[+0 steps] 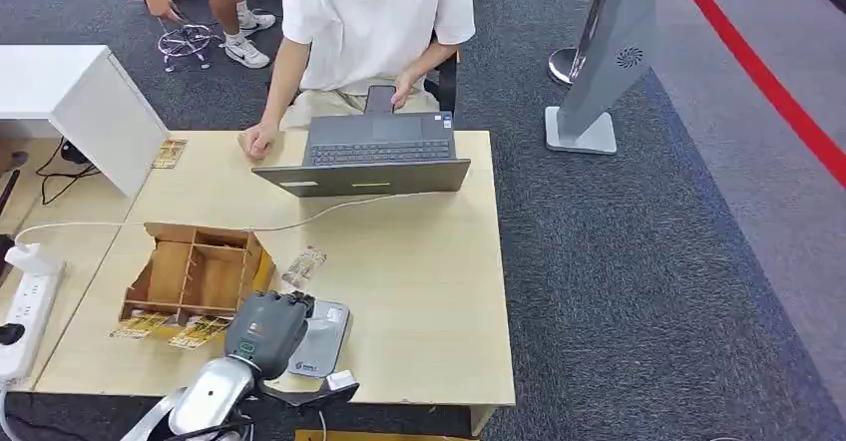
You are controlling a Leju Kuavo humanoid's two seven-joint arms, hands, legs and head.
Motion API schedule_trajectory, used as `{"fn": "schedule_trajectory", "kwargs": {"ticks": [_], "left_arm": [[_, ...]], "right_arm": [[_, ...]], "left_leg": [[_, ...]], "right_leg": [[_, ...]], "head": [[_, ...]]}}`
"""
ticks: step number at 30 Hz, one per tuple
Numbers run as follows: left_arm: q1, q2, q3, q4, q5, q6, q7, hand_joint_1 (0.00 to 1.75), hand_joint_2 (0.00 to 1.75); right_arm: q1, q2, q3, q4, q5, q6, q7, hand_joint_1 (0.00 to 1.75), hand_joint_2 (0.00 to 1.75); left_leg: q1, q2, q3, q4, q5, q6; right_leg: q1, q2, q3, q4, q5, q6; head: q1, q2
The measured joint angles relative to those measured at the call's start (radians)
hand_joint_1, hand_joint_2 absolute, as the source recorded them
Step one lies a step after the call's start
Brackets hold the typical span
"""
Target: Pass the card to the sensor for recognition and then transmit it.
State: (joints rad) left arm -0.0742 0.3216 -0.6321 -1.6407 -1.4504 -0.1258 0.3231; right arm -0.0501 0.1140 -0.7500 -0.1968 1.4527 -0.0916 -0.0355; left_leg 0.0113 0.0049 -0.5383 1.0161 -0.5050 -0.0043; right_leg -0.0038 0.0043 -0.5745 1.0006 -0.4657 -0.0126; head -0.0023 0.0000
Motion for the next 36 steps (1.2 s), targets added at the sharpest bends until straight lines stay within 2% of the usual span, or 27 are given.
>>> {"fn": "schedule_trajectory", "kwargs": {"ticks": [7, 10, 17, 19, 20, 23, 25, 27, 30, 34, 36], "left_arm": [[-0.001, 0.014, 0.000, 0.011, 0.024, -0.040, -0.001, 1.75, 1.75], [-0.002, 0.036, 0.000, 0.011, 0.094, -0.073, -0.019, 1.75, 1.75], [-0.018, 0.088, 0.000, 0.017, 0.180, -0.079, -0.055, 1.75, 1.75], [-0.037, 0.091, 0.000, 0.018, 0.175, -0.025, -0.050, 1.75, 1.75], [-0.041, 0.087, 0.000, 0.018, 0.147, 0.028, -0.039, 1.75, 1.75], [-0.068, 0.041, 0.006, -0.010, 0.033, 0.232, -0.009, 1.75, 1.75], [-0.097, 0.007, 0.029, -0.066, -0.055, 0.432, -0.004, 1.75, 1.75], [-0.130, -0.002, 0.070, -0.125, -0.062, 0.546, -0.048, 1.75, 1.75], [-0.151, -0.019, 0.146, -0.174, -0.048, 0.572, -0.116, 1.75, 1.75], [-0.156, -0.035, 0.207, -0.201, -0.045, 0.625, -0.143, 1.75, 1.75], [-0.185, -0.035, 0.237, -0.201, -0.031, 0.616, -0.150, 1.75, 1.75]], "right_arm": [[0.000, 0.000, 0.000, 0.000, 0.002, -0.003, 0.000, 0.00, 1.75], [0.001, 0.000, 0.000, 0.000, 0.005, -0.003, -0.003, 0.00, 1.75], [0.000, 0.000, 0.000, 0.000, 0.014, -0.002, -0.006, 0.00, 1.75], [0.000, 0.000, 0.000, 0.000, 0.014, -0.002, -0.009, 0.00, 1.75], [0.000, 0.000, 0.000, 0.000, 0.013, -0.003, -0.010, 0.00, 1.75], [0.001, 0.000, 0.000, 0.000, 0.021, -0.005, -0.014, 0.00, 1.75], [0.000, 0.000, 0.005, 0.000, 0.048, -0.003, -0.019, 0.00, 1.75], [-0.001, 0.000, 0.016, 0.000, 0.065, 0.001, -0.019, 0.00, 1.75], [-0.002, 0.000, 0.027, 0.001, 0.069, 0.002, -0.019, 0.00, 1.75], [-0.004, 0.000, 0.035, 0.001, 0.081, 0.010, -0.020, 0.00, 1.75], [-0.006, 0.000, 0.046, 0.001, 0.090, 0.018, -0.019, 0.00, 1.75]], "left_leg": [[0.000, 0.000, 0.000, 0.000, 0.000, 0.000], [0.000, 0.000, 0.000, 0.000, 0.000, 0.000], [0.000, 0.000, 0.000, 0.000, 0.000, 0.000], [0.000, 0.000, 0.000, 0.000, 0.001, 0.001], [0.000, 0.000, 0.001, 0.000, 0.002, 0.000], [0.000, -0.001, -0.001, 0.001, 0.003, 0.002], [0.000, -0.002, -0.002, 0.001, 0.003, 0.002], [0.000, -0.001, -0.002, 0.001, 0.002, 0.002], [0.000, -0.001, -0.001, 0.001, 0.002, 0.002], [0.000, -0.001, -0.001, 0.001, 0.003, 0.002], [0.000, -0.001, -0.002, 0.001, 0.003, 0.001]], "right_leg": [[0.000, 0.000, 0.000, 0.000, 0.000, 0.000], [0.000, 0.000, 0.000, 0.000, 0.000, 0.000], [0.000, 0.000, 0.000, 0.000, 0.000, 0.000], [0.000, -0.001, 0.000, 0.000, 0.000, 0.000], [0.000, 0.000, 0.000, 0.000, 0.001, 0.001], [0.000, -0.002, 0.000, 0.000, 0.001, 0.001], [0.000, -0.002, 0.000, 0.000, 0.002, 0.002], [0.000, -0.001, 0.000, 0.000, 0.002, 0.002], [0.000, -0.001, 0.000, 0.000, 0.002, 0.002], [0.000, -0.001, 0.000, 0.000, 0.002, 0.002], [0.000, -0.001, -0.001, 0.000, 0.002, 0.002]], "head": [[0.000, 0.000], [0.000, 0.000], [0.000, 0.000], [0.000, 0.000], [0.000, 0.000], [0.000, 0.000], [0.001, 0.000], [0.002, 0.000], [0.001, 0.000], [0.001, 0.000], [0.001, 0.000]]}}
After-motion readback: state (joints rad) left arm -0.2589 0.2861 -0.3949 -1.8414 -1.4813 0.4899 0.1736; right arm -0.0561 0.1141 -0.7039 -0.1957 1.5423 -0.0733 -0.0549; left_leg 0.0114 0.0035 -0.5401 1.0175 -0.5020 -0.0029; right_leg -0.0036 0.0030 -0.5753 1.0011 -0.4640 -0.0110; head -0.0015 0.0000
